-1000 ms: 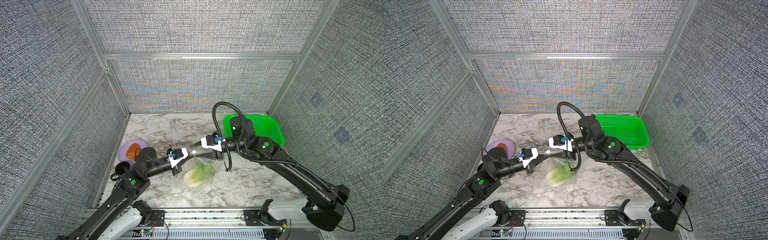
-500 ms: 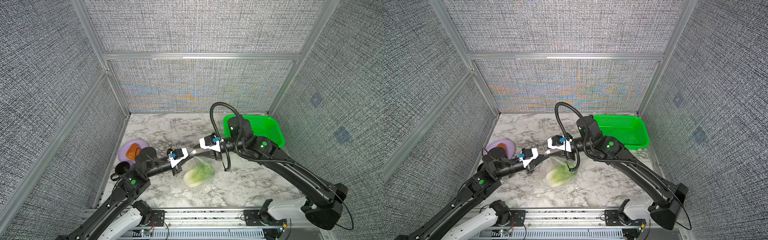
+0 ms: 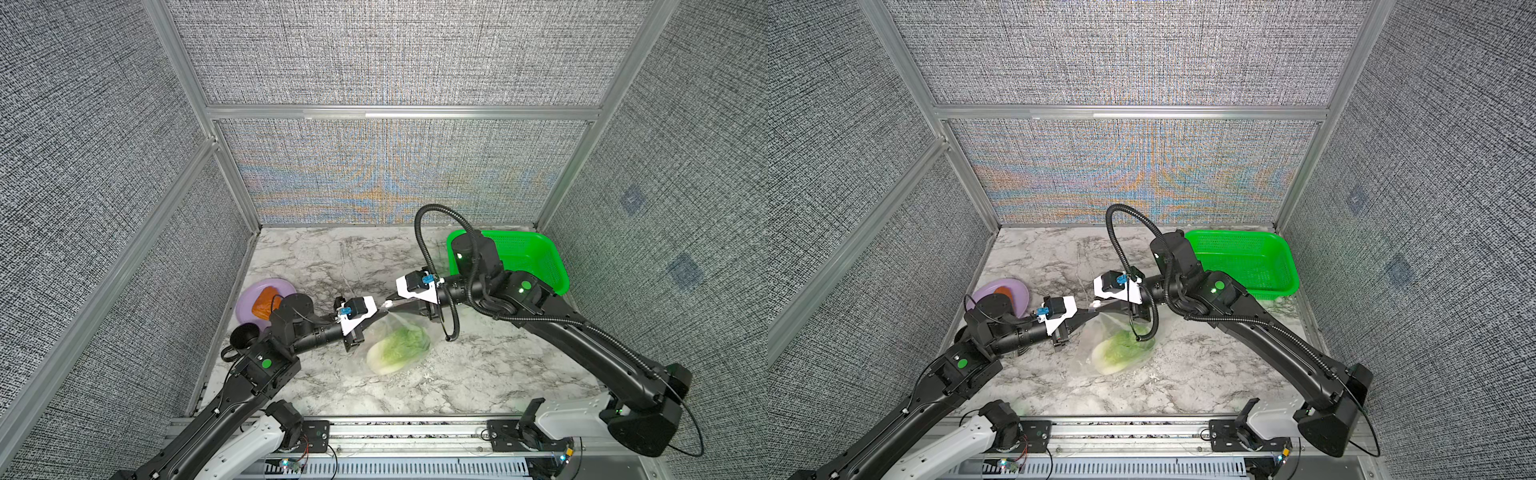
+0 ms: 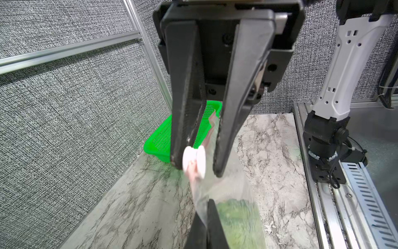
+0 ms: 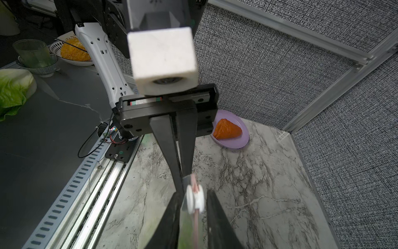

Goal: Open the zip-top bag and take out the chinese cabbages
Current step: Unzip the zipper on the zipper food storage bag.

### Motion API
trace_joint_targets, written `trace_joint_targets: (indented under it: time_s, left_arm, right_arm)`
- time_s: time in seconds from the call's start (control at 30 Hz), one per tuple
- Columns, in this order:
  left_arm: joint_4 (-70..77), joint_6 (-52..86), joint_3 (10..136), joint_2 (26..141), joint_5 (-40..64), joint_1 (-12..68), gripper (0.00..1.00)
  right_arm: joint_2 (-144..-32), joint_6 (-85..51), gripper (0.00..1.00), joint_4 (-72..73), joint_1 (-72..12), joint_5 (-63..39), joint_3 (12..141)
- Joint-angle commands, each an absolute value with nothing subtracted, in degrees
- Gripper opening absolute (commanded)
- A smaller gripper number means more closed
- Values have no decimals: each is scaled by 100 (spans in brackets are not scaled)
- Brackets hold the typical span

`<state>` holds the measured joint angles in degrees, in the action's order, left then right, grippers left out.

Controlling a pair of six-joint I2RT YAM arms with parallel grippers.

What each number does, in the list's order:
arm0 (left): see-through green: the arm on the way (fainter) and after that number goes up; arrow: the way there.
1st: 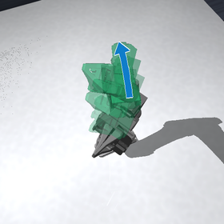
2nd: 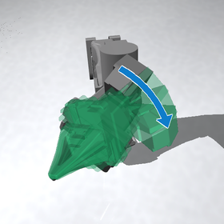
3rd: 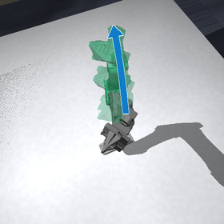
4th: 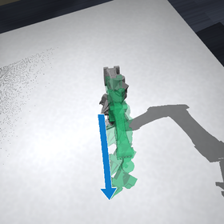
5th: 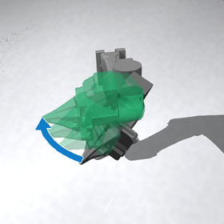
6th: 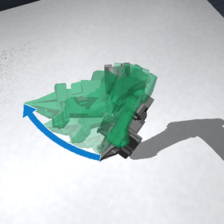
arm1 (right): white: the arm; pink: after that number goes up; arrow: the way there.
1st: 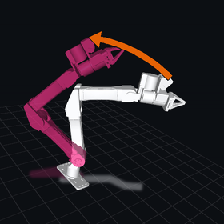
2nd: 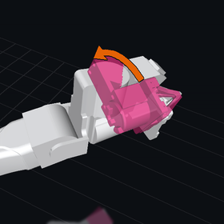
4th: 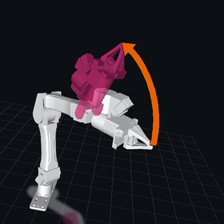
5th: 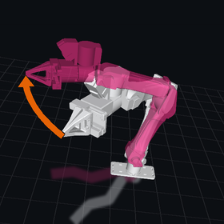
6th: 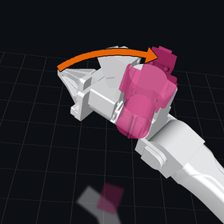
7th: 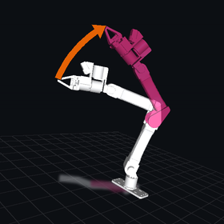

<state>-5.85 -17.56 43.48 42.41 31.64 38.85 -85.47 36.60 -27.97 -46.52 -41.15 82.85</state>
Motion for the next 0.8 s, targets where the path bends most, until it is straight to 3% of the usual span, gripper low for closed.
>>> trace_joint_targets:
  time_s: [0.0,0.5,0.77]
  left_arm:
    - [-562,-1800,4379,4228,3226,3885,0]
    - [-563,-1789,4347,4212,3217,3885,0]
    - [-598,-1800,4352,4167,3206,3879,0]
  right_arm:
    - [-8547,3745,24,-2808,-4672,-4122,8316]
    - [-8567,3640,23,-2735,-4698,-4123,8308]
    - [-8573,3568,16,-2700,-4711,-4104,8298]
